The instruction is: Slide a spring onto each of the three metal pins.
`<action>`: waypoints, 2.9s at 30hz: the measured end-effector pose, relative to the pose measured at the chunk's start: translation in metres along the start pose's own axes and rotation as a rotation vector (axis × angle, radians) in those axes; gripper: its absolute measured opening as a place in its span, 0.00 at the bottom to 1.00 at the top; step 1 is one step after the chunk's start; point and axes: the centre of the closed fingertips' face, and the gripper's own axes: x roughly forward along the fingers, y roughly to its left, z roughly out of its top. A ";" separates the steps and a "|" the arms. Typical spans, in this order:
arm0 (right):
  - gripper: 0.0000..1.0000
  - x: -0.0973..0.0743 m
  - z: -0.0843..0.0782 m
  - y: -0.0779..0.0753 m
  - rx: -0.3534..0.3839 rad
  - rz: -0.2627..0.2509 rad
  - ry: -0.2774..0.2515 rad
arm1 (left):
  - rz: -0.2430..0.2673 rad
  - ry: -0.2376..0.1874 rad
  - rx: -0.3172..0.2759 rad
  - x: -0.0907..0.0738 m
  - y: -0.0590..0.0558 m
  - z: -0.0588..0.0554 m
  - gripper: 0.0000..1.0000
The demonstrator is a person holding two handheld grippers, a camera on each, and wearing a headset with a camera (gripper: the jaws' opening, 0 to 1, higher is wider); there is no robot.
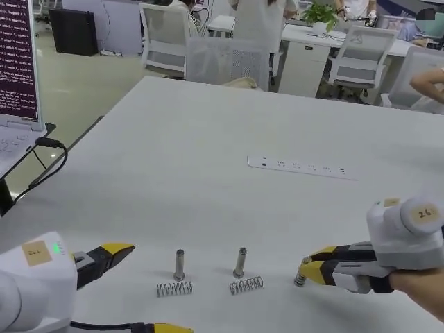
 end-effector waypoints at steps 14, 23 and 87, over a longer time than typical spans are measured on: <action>0.22 -0.010 0.021 0.002 -0.068 -0.014 -0.036 | 0.003 -0.007 0.005 0.000 0.000 0.002 0.84; 0.22 -0.011 0.034 0.010 -0.133 -0.003 -0.034 | 0.011 -0.014 0.006 -0.003 0.000 0.004 0.84; 0.17 0.063 0.010 0.068 -0.395 0.175 0.176 | 0.046 -0.008 -0.020 -0.013 0.005 -0.004 0.83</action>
